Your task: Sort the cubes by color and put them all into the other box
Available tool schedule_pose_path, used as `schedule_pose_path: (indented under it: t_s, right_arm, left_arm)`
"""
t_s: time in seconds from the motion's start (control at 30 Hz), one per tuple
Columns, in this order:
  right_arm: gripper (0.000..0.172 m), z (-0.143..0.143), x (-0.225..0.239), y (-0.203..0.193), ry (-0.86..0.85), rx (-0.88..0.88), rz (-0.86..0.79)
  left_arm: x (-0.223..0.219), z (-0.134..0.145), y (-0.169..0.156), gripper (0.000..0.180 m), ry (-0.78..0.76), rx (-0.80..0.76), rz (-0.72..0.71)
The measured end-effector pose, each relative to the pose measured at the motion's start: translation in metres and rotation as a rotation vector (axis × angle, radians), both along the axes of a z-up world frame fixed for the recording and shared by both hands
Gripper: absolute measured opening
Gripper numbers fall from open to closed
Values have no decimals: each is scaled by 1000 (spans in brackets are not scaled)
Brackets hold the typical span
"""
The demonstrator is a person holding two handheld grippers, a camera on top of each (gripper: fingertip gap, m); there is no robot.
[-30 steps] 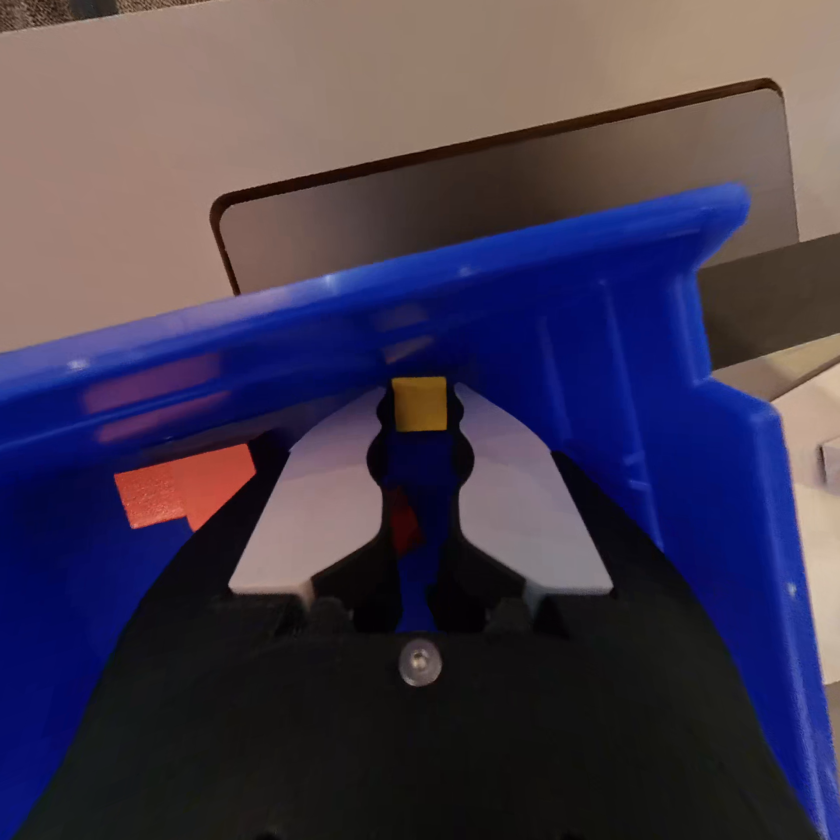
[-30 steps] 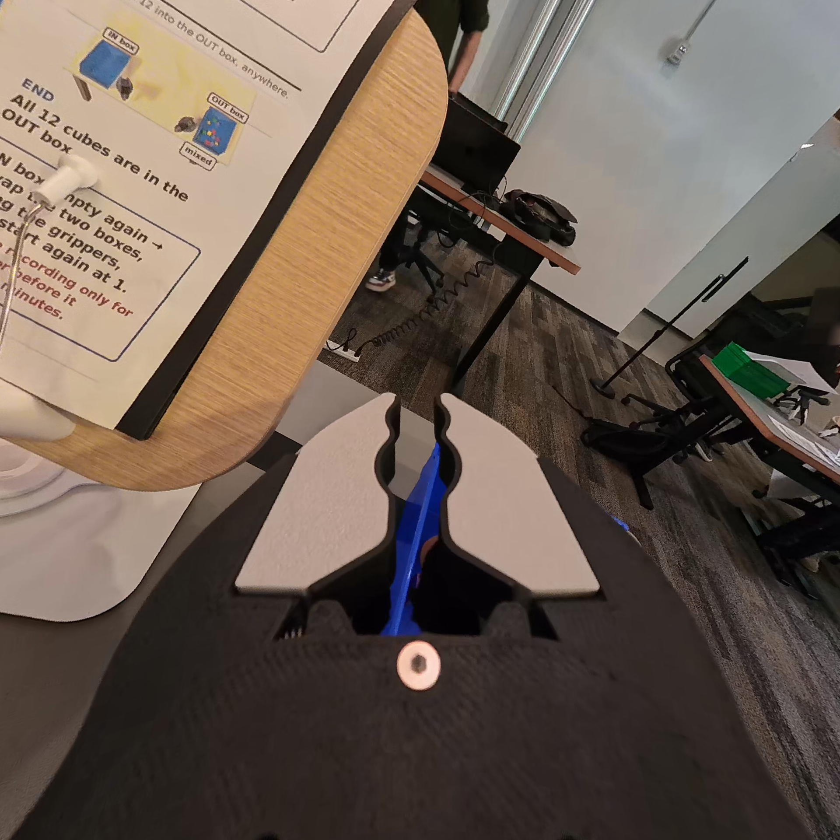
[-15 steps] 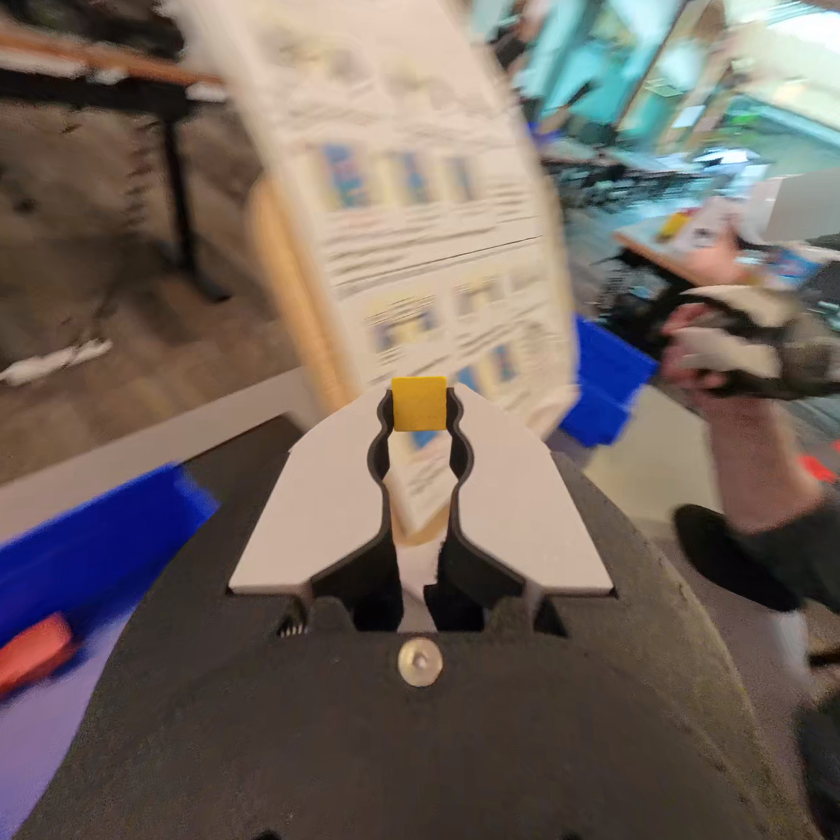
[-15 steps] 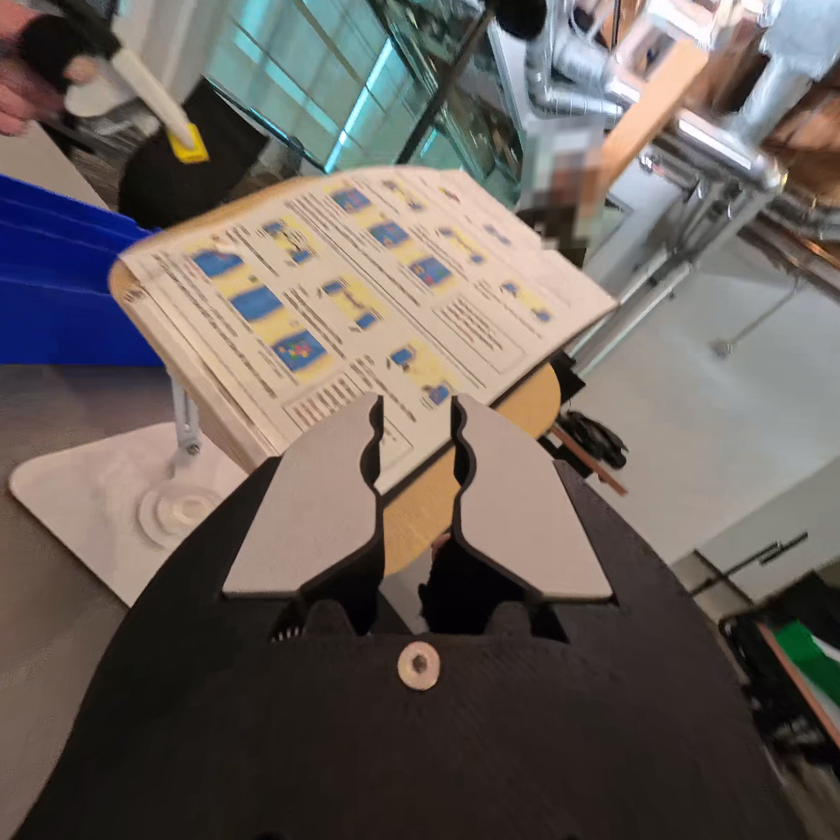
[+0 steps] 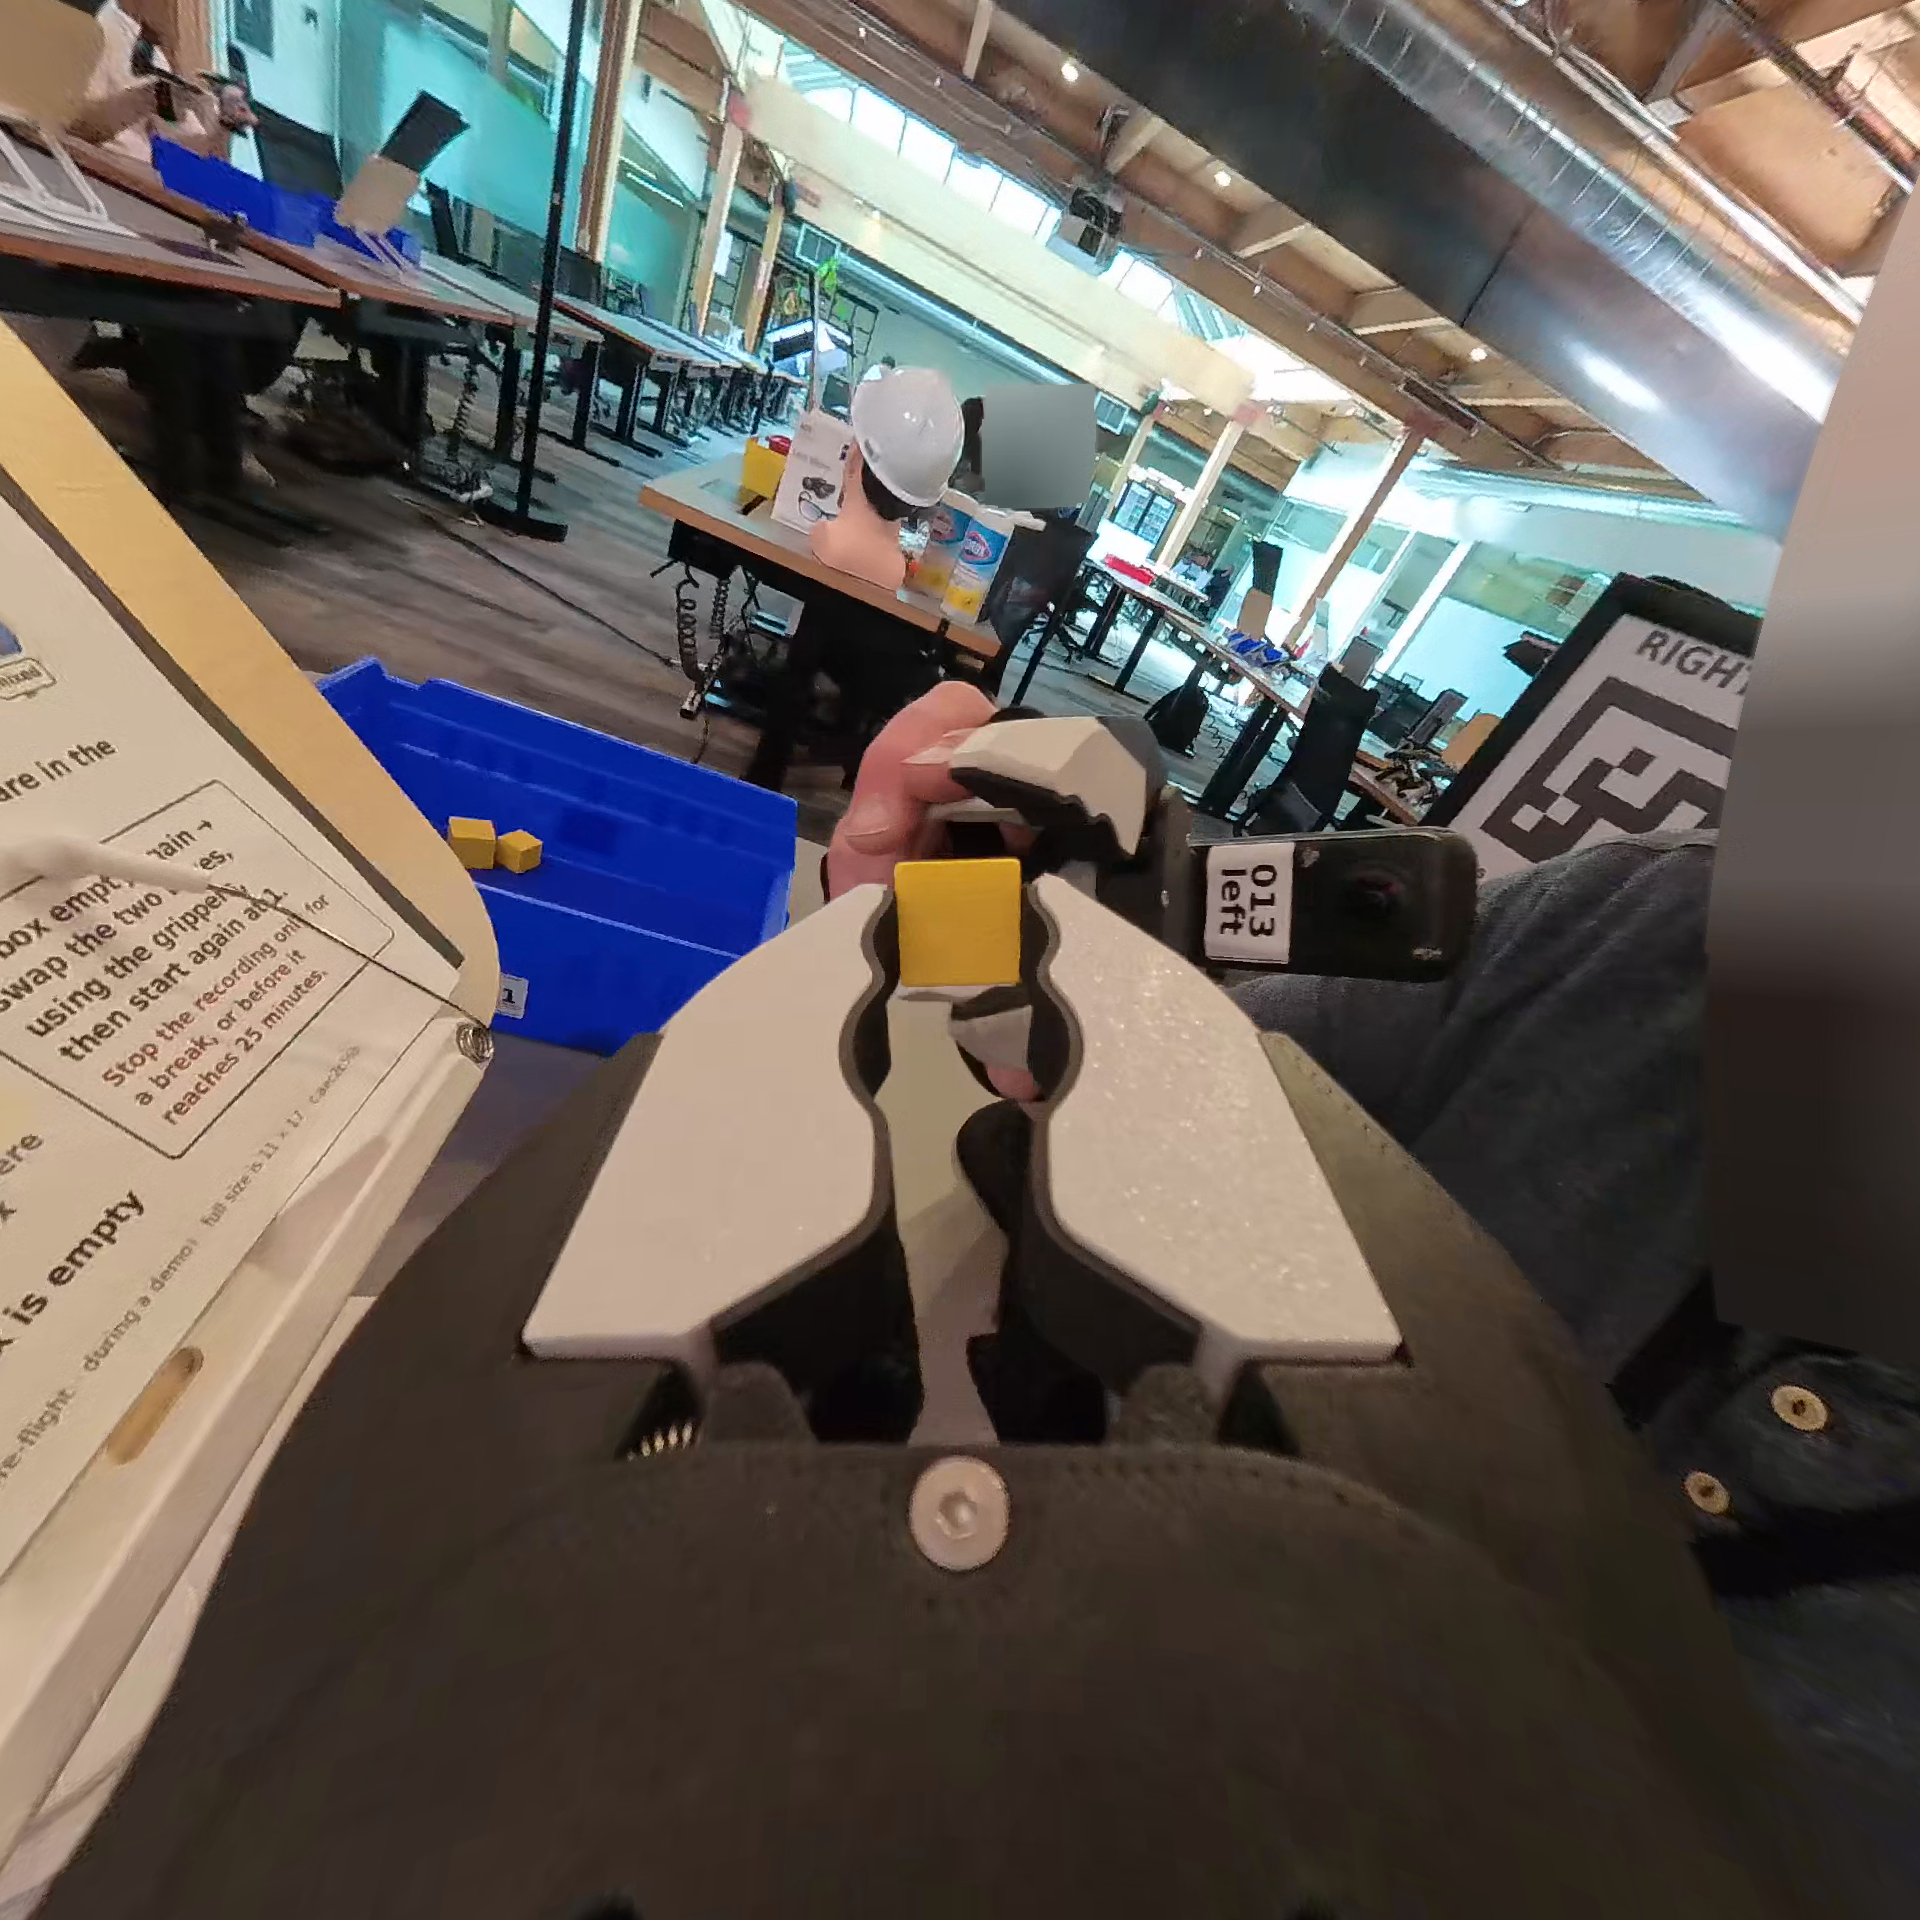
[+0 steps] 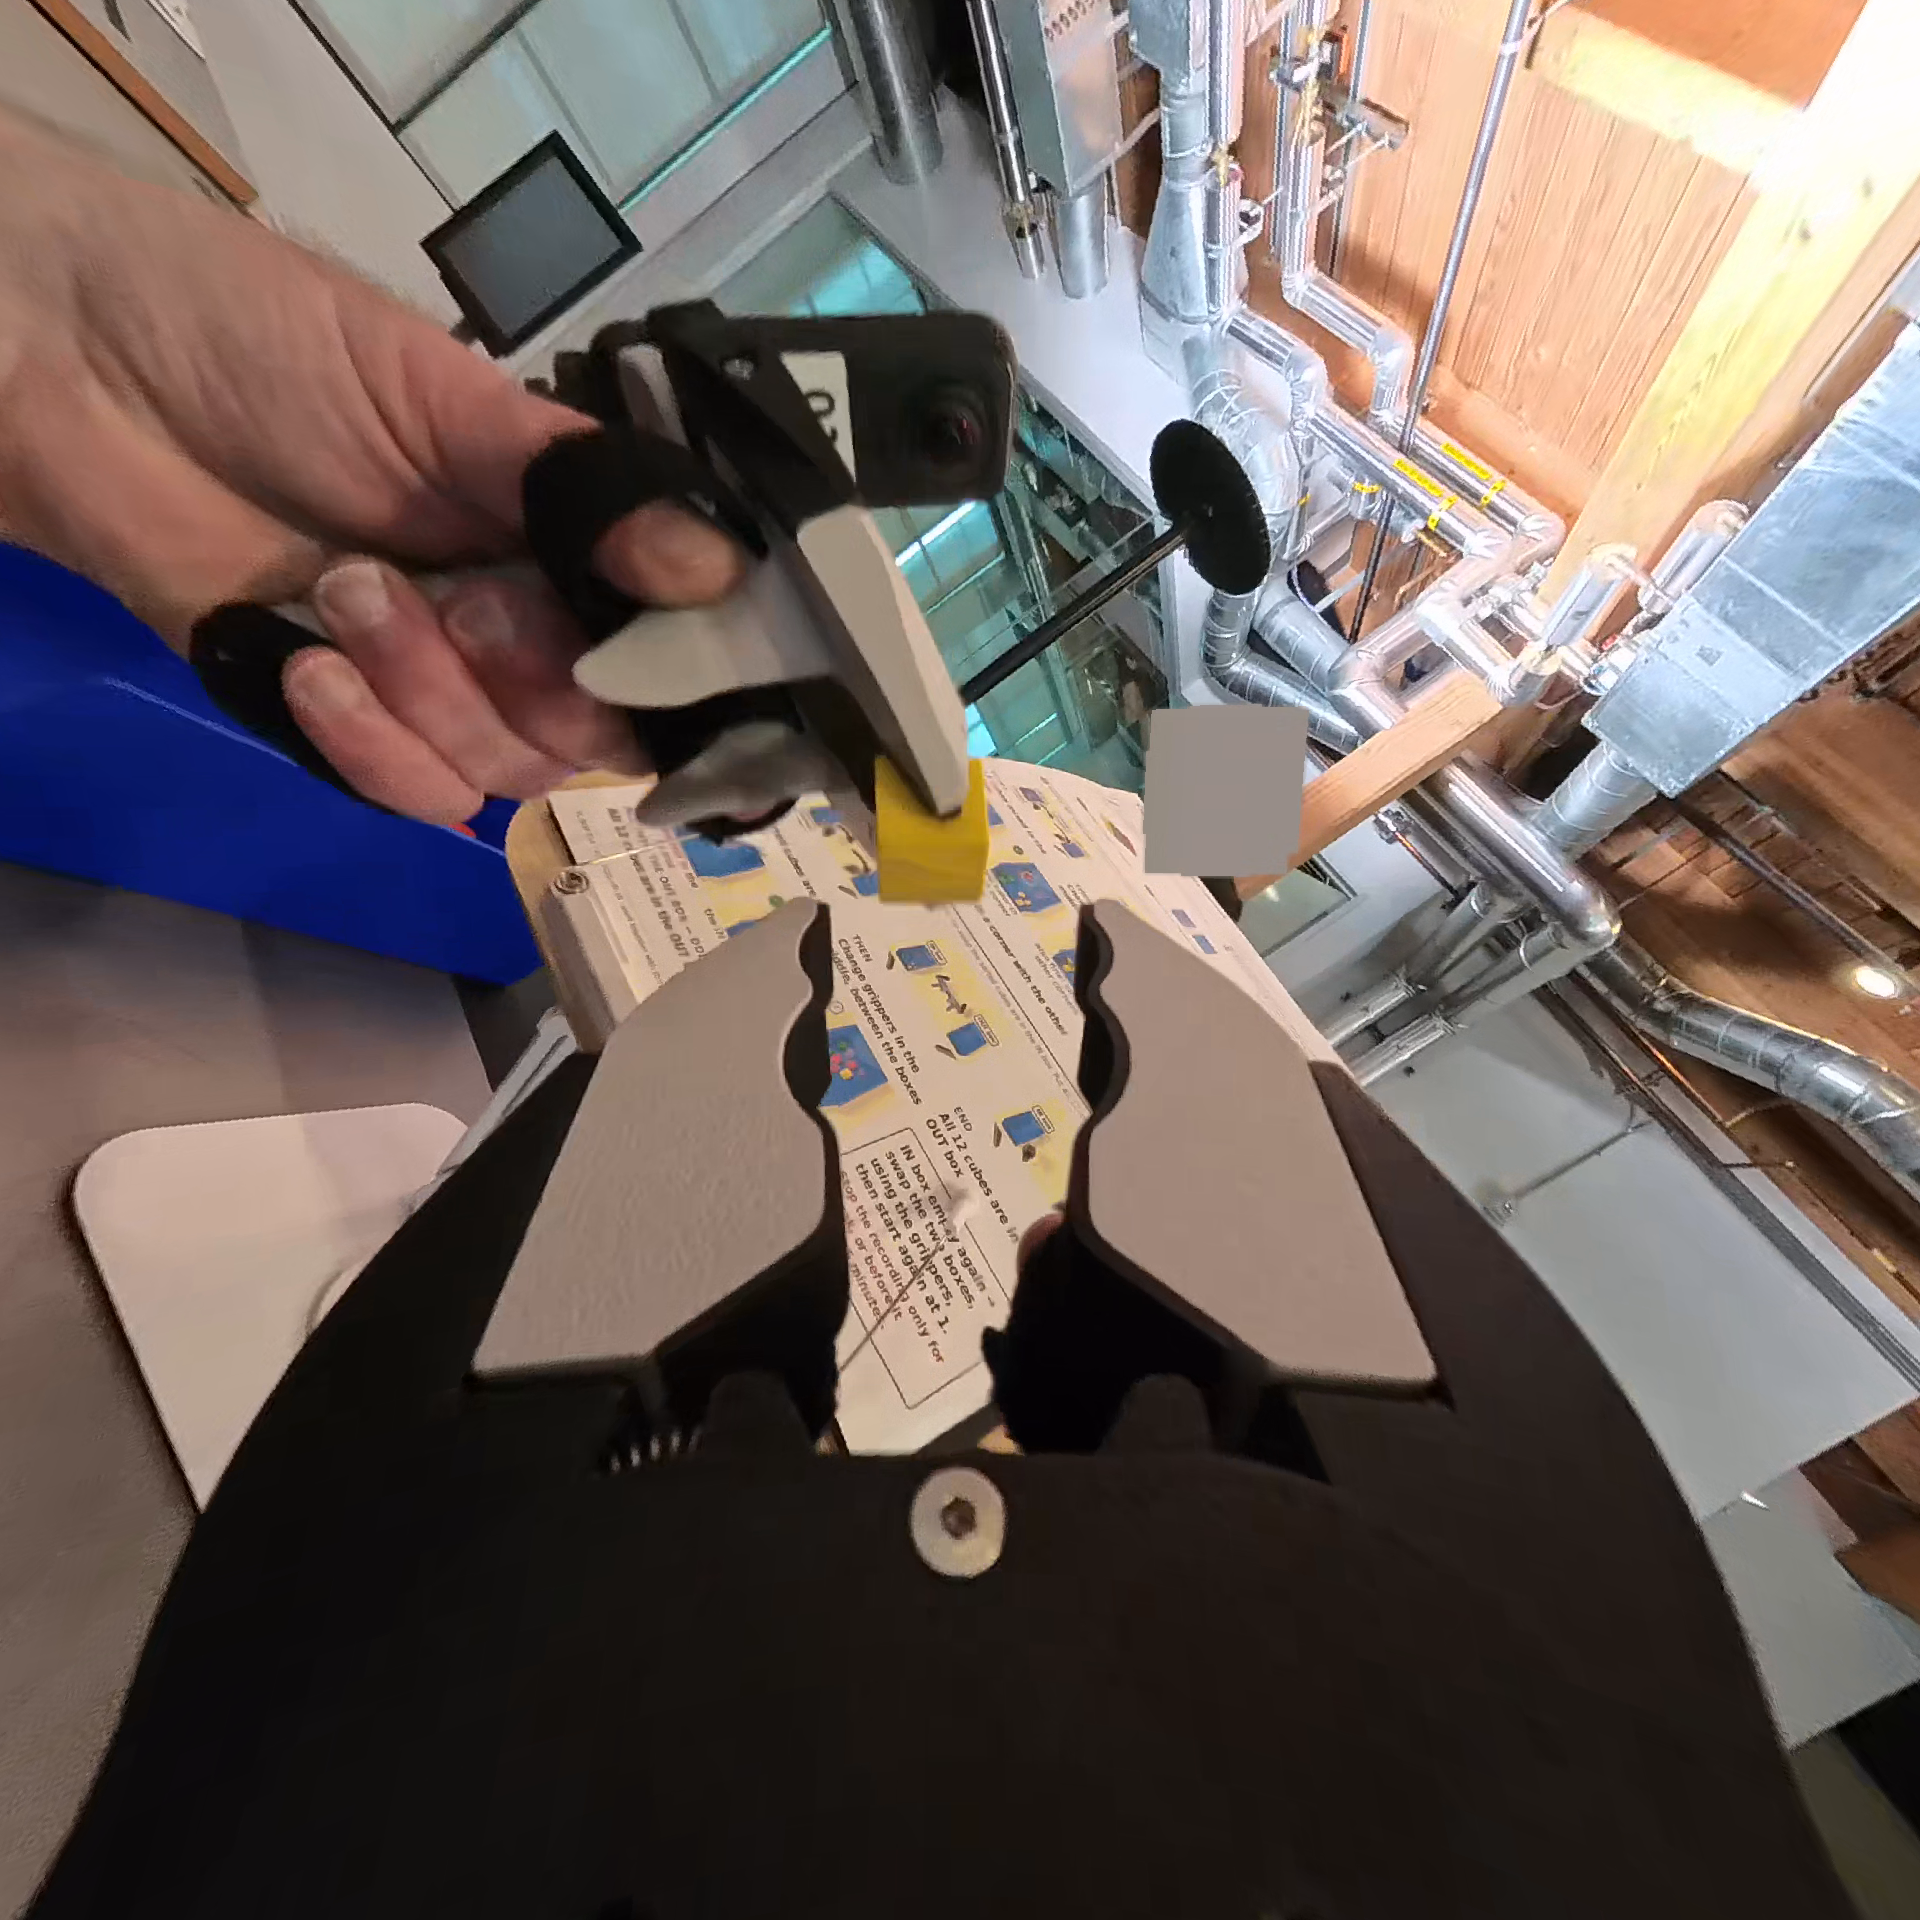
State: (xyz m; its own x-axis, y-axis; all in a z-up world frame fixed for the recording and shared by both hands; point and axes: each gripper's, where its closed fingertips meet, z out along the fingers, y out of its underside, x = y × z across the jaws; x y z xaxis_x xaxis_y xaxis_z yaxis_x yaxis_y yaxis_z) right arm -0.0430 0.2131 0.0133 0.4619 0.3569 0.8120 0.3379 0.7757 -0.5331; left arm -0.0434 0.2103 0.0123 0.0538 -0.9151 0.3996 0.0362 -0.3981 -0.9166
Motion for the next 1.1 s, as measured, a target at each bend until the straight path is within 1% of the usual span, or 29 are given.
schedule_pose_path:
  t_s: [0.2,0.27,0.4,0.47,0.5,0.53,0.57,0.6,0.67,0.7,0.8,0.9,0.97,1.07,1.1]
  right_arm:
    - [37,-8,-7,-1,-29,0,1]
    - [24,-8,-6,-1,-17,13,1]
    - [23,-6,-6,-2,-8,8,3]
    - [22,-1,-1,-2,2,16,4]
    - [22,2,4,1,4,16,-13]
    - [22,9,14,8,18,20,-49]
    - [22,16,28,17,37,17,-86]
    - [23,23,44,29,54,-5,-129]
    - [22,32,88,64,108,-72,-260]
    - [22,30,112,84,126,-115,-326]
    - [23,-4,192,152,124,-306,-592]
    - [23,-62,253,201,103,-527,-777]
    - [23,-104,276,219,81,-673,-835]
    - [23,-163,303,236,-1,-830,-944]
    - [23,-179,310,239,-25,-864,-973]
  left_arm:
    - [16,-10,-9,22,-15,-37,-83]
    - [19,-11,-11,22,-16,-37,-93]
    - [17,-9,-11,22,-33,-54,-99]
    - [10,1,-10,24,-89,-31,-79]
    - [6,5,-10,21,-96,-10,-63]
    - [0,10,-9,5,-105,21,-44]
    - [-7,16,-8,0,-127,54,-16]
    - [-13,20,-6,0,-134,79,12]
    - [-22,22,-2,0,-100,120,54]
    - [-26,24,-1,0,-99,139,76]
    - [-30,26,-2,0,-84,167,89]
    - [-29,24,-3,0,-66,190,97]
    - [-29,23,-1,0,-67,188,99]
    - [-27,17,3,0,-52,177,100]
    - [-27,15,4,0,-49,174,101]
